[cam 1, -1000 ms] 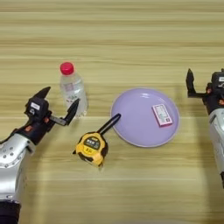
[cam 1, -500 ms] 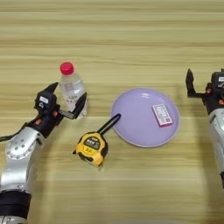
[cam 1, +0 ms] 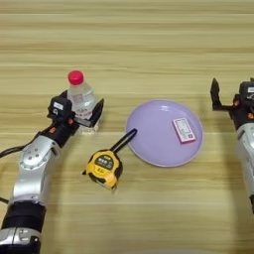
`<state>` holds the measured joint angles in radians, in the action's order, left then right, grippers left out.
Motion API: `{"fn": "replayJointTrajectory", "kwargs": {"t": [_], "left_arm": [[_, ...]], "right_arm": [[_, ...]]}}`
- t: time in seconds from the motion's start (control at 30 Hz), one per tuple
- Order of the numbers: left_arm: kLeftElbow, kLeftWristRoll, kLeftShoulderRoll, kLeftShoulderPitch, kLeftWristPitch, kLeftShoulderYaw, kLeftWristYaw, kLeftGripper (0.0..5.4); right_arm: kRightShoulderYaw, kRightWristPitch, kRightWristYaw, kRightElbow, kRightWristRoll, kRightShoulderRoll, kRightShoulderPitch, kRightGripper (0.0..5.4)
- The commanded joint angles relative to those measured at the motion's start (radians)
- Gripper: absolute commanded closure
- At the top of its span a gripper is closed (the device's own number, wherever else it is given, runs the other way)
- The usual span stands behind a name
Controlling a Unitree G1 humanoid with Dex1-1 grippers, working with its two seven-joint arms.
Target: Move the objects on the table
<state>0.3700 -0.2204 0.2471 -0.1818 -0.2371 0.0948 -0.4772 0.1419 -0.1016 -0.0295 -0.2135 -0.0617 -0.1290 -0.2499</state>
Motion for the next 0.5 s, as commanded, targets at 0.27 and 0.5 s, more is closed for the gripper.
{"fn": "replayJointTrajectory", "kwargs": {"t": [0.27,0.5], "left_arm": [[0.019,-0.002,-0.016,-0.021,-0.022,0.020,0.022,0.88],[0.015,0.000,-0.018,-0.024,-0.022,0.020,0.018,1.42]], "right_arm": [[-0.005,-0.005,0.005,-0.002,0.004,0.004,-0.011,0.00],[-0.006,-0.005,0.005,-0.005,0.004,0.004,-0.011,0.00]]}}
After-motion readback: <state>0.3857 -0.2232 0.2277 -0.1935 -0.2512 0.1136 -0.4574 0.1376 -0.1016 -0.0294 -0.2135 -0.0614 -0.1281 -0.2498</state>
